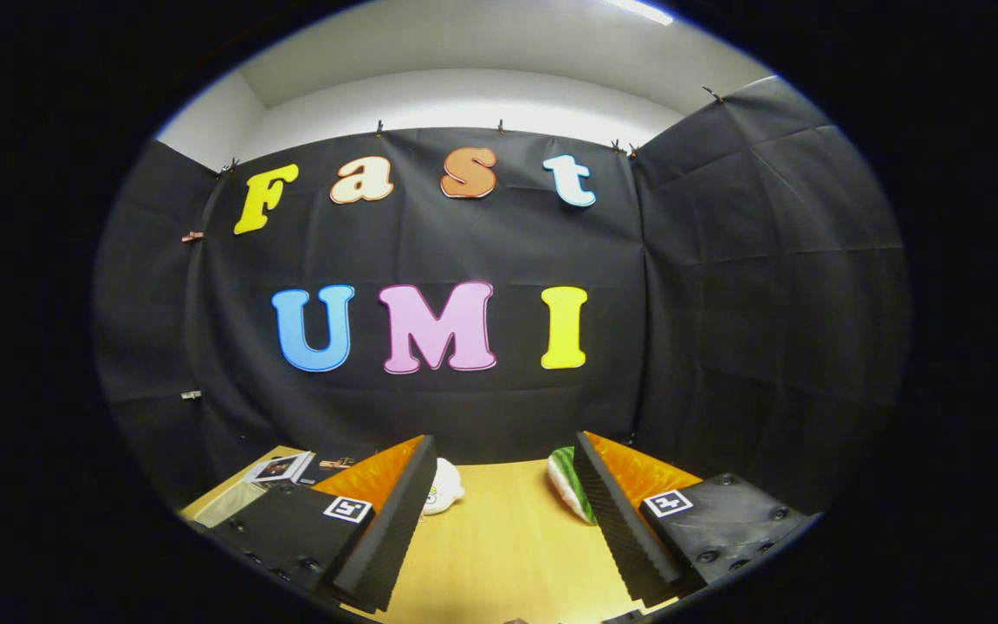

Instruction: Open the storage box then place both shoes into the box .Put the left shoe in first, then the right shoe, with the right side of both shoes facing outward in a uniform manner.

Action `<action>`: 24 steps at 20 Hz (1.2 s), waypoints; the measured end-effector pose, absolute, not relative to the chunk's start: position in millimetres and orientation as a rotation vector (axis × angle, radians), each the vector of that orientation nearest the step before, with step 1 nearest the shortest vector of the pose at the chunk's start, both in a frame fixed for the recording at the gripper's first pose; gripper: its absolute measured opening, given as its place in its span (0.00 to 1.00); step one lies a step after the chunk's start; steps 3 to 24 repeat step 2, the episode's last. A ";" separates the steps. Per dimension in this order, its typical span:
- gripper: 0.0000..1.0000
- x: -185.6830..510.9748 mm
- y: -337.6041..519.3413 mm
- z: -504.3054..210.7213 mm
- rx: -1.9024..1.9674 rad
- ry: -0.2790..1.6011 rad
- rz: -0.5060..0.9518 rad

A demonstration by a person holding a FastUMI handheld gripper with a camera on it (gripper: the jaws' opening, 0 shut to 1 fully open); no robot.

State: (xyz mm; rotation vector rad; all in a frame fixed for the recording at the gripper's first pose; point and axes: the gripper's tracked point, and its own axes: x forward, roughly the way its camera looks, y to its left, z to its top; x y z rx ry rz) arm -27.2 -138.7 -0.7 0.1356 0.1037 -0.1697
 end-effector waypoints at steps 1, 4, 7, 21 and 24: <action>0.98 -23.4 -147.5 -0.9 0.125 0.096 -0.159; 0.98 -19.2 -154.0 -1.3 0.117 0.083 -0.148; 0.98 -19.2 -154.0 -1.3 0.117 0.083 -0.148; 0.98 -19.2 -154.0 -1.3 0.117 0.083 -0.148; 0.98 -19.2 -154.0 -1.3 0.117 0.083 -0.148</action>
